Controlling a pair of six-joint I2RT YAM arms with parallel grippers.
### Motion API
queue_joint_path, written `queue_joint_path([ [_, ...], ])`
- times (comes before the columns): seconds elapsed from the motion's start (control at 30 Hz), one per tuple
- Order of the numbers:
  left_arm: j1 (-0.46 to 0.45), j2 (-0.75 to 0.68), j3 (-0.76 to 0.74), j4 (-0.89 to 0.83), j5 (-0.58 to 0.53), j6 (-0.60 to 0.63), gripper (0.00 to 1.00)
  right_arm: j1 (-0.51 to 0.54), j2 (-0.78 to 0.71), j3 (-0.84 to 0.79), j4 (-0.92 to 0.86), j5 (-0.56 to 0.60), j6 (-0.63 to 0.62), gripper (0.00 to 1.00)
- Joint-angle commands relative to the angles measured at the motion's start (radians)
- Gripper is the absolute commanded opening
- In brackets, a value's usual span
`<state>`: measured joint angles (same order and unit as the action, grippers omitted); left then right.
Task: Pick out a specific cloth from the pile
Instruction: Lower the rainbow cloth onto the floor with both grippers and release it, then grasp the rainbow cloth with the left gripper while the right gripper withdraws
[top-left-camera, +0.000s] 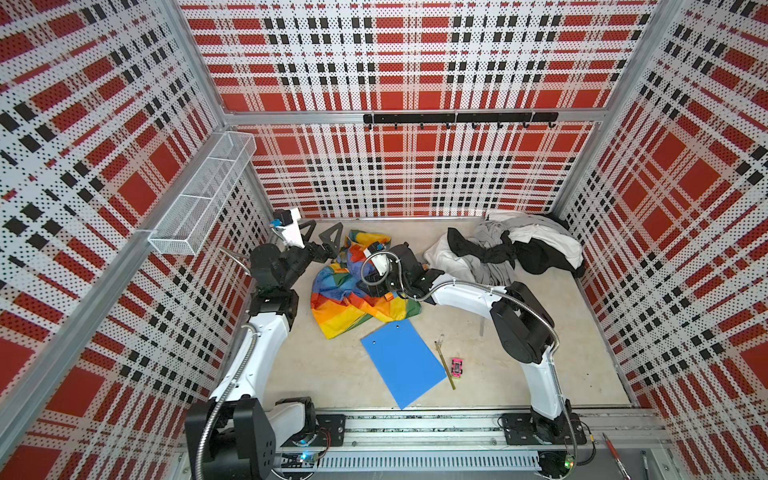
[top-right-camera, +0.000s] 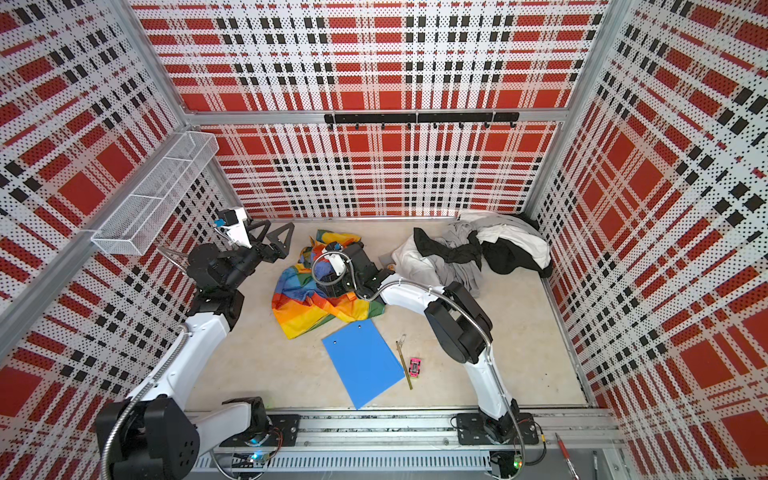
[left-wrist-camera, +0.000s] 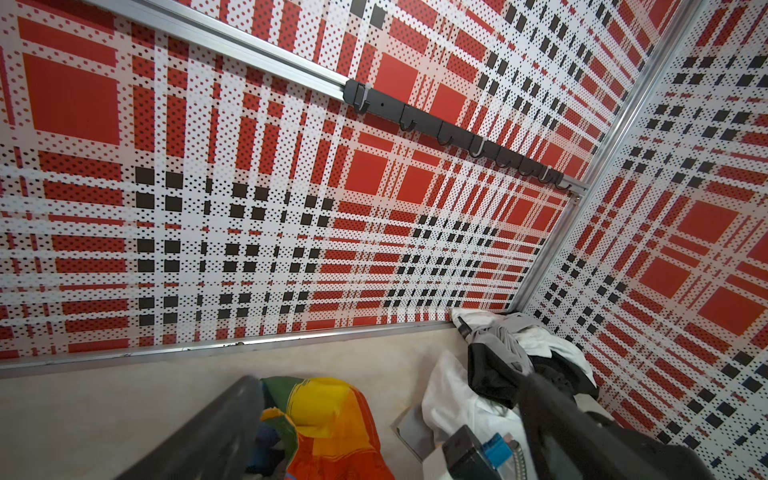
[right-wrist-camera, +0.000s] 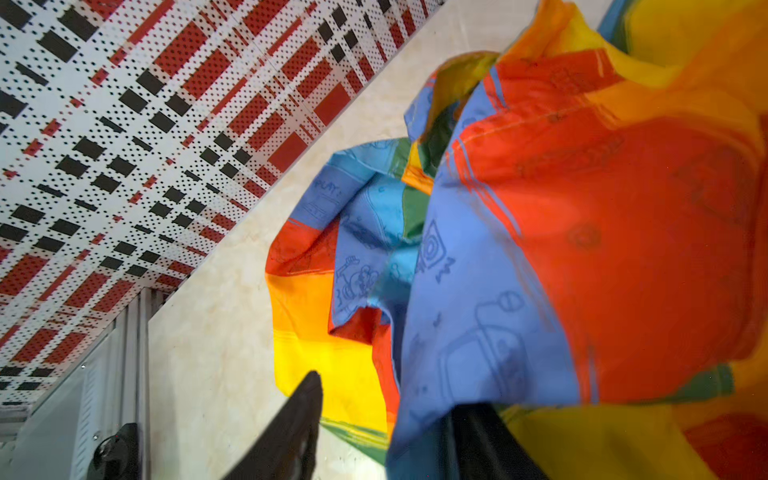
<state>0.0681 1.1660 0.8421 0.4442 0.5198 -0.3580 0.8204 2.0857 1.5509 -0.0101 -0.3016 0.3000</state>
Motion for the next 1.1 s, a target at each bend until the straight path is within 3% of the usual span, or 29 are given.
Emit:
queue_joint_path([
  [0.0,-0.012,0.019,0.038,0.011,0.01,-0.021,0.99,-0.007,-0.147,-0.044,0.014,0.038,-0.055,0.69],
  [0.1,-0.044,0.038,0.08,-0.065,-0.007,0.007,0.99,-0.012,-0.25,-0.126,0.012,0.1,-0.076,0.83],
  [0.2,-0.159,0.044,0.166,-0.267,-0.194,0.136,0.99,-0.015,-0.369,-0.205,-0.004,0.149,-0.105,0.9],
  [0.3,-0.254,0.062,0.242,-0.43,-0.286,0.179,0.99,-0.017,-0.508,-0.309,0.006,0.209,-0.13,0.91],
  [0.43,-0.347,0.108,0.318,-0.655,-0.448,0.107,0.99,-0.02,-0.695,-0.436,-0.003,0.292,-0.151,0.91],
  [0.57,-0.412,0.246,0.461,-0.943,-0.613,0.045,0.99,-0.023,-0.862,-0.528,-0.033,0.342,-0.15,0.91],
  [0.7,-0.469,0.347,0.47,-1.019,-0.75,0.019,0.99,-0.026,-0.984,-0.594,-0.07,0.392,-0.139,0.9],
  [0.87,-0.465,0.469,0.426,-1.044,-0.647,-0.044,0.99,-0.027,-1.103,-0.647,-0.124,0.454,-0.122,0.89],
  [1.07,-0.479,0.561,0.379,-1.053,-0.666,-0.085,0.99,-0.029,-1.178,-0.668,-0.155,0.493,-0.119,0.89],
])
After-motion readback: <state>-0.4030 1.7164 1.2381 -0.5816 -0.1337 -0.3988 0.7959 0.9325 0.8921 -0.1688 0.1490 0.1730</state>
